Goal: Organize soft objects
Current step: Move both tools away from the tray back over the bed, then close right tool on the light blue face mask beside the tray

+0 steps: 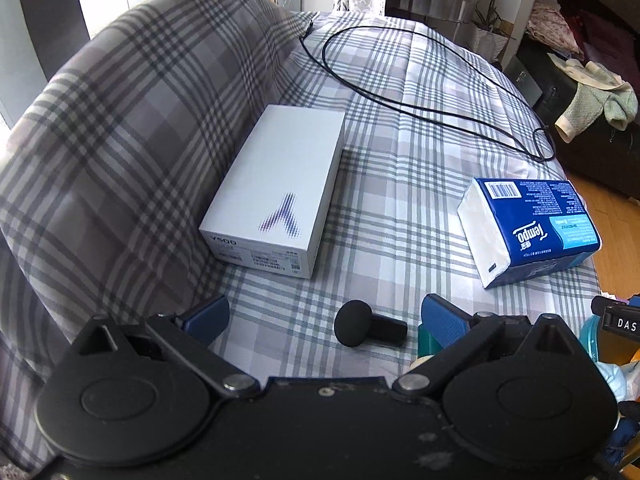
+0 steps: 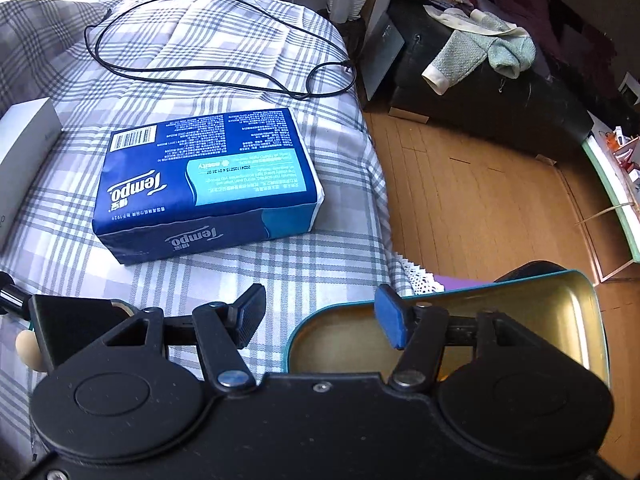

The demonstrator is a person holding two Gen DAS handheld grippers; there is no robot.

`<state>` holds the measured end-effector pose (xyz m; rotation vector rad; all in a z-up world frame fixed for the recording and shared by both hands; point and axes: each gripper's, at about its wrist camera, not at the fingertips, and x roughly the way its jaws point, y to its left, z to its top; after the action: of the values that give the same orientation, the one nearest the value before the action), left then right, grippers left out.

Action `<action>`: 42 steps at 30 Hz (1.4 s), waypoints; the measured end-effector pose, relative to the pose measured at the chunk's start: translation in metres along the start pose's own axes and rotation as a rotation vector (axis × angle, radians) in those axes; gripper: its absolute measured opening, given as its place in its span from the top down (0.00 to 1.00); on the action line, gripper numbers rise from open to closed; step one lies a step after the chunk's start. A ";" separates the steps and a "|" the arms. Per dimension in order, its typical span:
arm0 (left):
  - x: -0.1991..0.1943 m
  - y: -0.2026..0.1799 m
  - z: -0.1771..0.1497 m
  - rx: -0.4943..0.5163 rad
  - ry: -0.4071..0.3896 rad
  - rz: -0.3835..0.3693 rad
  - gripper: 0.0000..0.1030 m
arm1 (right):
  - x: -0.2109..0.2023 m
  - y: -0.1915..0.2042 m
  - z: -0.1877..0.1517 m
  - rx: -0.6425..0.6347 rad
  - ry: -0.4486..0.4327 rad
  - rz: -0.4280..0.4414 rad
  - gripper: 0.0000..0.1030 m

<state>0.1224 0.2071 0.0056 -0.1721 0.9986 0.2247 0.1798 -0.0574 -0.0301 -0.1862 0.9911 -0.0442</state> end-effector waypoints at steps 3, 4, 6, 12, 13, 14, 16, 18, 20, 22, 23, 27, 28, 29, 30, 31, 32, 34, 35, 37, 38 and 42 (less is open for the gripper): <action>0.003 0.003 -0.001 -0.015 0.015 -0.023 0.00 | 0.004 -0.003 0.000 -0.028 0.004 0.008 0.45; 0.002 0.004 -0.001 -0.021 0.009 -0.028 0.00 | 0.006 -0.006 0.001 -0.032 0.005 -0.002 0.45; 0.001 0.006 0.000 -0.032 0.005 -0.044 0.00 | 0.011 -0.017 0.002 0.000 0.011 -0.051 0.45; 0.006 0.006 -0.002 -0.037 0.020 -0.050 0.00 | 0.003 -0.056 0.005 0.194 0.043 0.017 0.45; 0.007 0.006 -0.002 -0.037 0.019 -0.050 0.00 | 0.001 -0.056 0.004 0.203 0.063 0.074 0.45; 0.006 0.006 -0.003 -0.035 0.018 -0.049 0.00 | -0.001 -0.055 0.003 0.203 0.084 0.113 0.44; 0.006 0.005 -0.003 -0.029 0.016 -0.047 0.00 | -0.005 -0.046 -0.001 0.172 0.119 0.167 0.45; 0.007 0.004 -0.004 -0.024 0.016 -0.046 0.00 | -0.007 -0.034 -0.006 0.111 0.151 0.208 0.45; 0.007 0.004 -0.004 -0.023 0.016 -0.045 0.00 | -0.009 -0.021 -0.012 0.042 0.180 0.233 0.45; 0.008 0.004 -0.004 -0.027 0.017 -0.050 0.00 | -0.012 -0.008 -0.018 -0.040 0.201 0.249 0.45; 0.008 0.005 -0.004 -0.030 0.019 -0.052 0.00 | -0.013 -0.002 -0.021 -0.075 0.208 0.253 0.45; 0.010 0.008 -0.003 -0.049 0.030 -0.063 0.00 | -0.016 0.010 -0.026 -0.152 0.213 0.264 0.46; 0.010 0.009 -0.003 -0.053 0.033 -0.064 0.00 | -0.016 0.011 -0.025 -0.152 0.213 0.271 0.49; 0.010 0.009 -0.003 -0.055 0.035 -0.064 0.00 | -0.016 0.011 -0.025 -0.151 0.214 0.279 0.54; 0.010 0.009 -0.003 -0.056 0.035 -0.065 0.00 | -0.016 0.012 -0.025 -0.155 0.218 0.286 0.58; 0.010 0.009 -0.003 -0.056 0.035 -0.065 0.00 | -0.015 0.013 -0.024 -0.160 0.218 0.282 0.60; 0.010 0.008 -0.003 -0.055 0.034 -0.064 0.00 | -0.016 0.015 -0.024 -0.166 0.209 0.280 0.67; 0.010 0.008 -0.003 -0.053 0.033 -0.063 0.00 | -0.019 0.018 -0.021 -0.176 0.188 0.277 0.76; 0.010 0.007 -0.003 -0.052 0.033 -0.062 0.00 | -0.021 0.018 -0.018 -0.172 0.174 0.281 0.82; 0.010 0.007 -0.003 -0.051 0.032 -0.060 0.00 | -0.022 0.020 -0.012 -0.155 0.157 0.292 0.84; 0.010 0.007 -0.003 -0.051 0.033 -0.061 0.00 | -0.023 0.021 -0.009 -0.143 0.148 0.296 0.84; 0.012 0.007 -0.003 -0.053 0.039 -0.063 0.00 | -0.025 0.028 0.004 -0.115 0.077 0.316 0.84</action>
<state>0.1244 0.2147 -0.0064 -0.2561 1.0253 0.1912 0.1680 -0.0266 -0.0118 -0.1318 1.0915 0.2970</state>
